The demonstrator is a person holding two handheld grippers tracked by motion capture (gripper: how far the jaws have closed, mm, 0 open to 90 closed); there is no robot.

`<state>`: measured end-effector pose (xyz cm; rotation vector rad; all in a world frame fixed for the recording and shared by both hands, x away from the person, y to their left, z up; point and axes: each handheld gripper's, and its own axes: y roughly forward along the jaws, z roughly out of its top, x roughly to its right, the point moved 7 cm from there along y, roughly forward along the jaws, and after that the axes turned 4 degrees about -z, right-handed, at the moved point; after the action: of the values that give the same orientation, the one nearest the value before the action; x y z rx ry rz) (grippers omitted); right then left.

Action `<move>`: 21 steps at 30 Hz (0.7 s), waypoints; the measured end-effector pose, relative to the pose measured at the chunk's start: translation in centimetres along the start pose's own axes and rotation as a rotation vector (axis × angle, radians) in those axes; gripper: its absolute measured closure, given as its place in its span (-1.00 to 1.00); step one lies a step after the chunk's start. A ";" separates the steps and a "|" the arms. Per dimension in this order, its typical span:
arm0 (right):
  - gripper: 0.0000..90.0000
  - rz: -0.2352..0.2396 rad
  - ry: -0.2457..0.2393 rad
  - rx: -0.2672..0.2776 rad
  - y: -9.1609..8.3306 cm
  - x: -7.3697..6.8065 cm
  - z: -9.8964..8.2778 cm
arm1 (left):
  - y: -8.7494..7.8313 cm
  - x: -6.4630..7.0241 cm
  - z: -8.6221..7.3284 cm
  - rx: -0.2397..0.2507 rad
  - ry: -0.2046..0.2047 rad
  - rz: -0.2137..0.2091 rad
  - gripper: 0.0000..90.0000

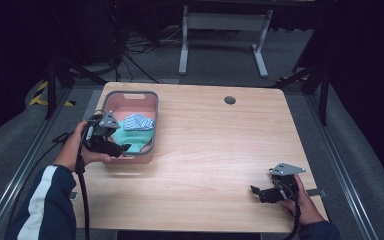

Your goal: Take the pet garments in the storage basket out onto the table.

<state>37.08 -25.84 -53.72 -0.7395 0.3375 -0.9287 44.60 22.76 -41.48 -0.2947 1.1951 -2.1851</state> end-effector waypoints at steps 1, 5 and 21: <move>-0.99 0.000 0.000 0.000 0.0 0.0 0.0 | 0.3 -0.2 0.2 -0.013 0.004 0.002 -0.50; -0.99 0.000 0.000 0.000 0.0 0.0 0.0 | 1.4 -0.6 1.0 -0.069 0.031 0.001 -0.47; -0.99 -0.001 0.001 0.000 0.0 0.0 0.0 | 6.6 -3.3 0.9 -0.326 0.035 -0.051 -0.48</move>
<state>37.08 -25.84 -53.72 -0.7389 0.3379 -0.9298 50.32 21.61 -46.03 -0.4270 1.5799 -2.0393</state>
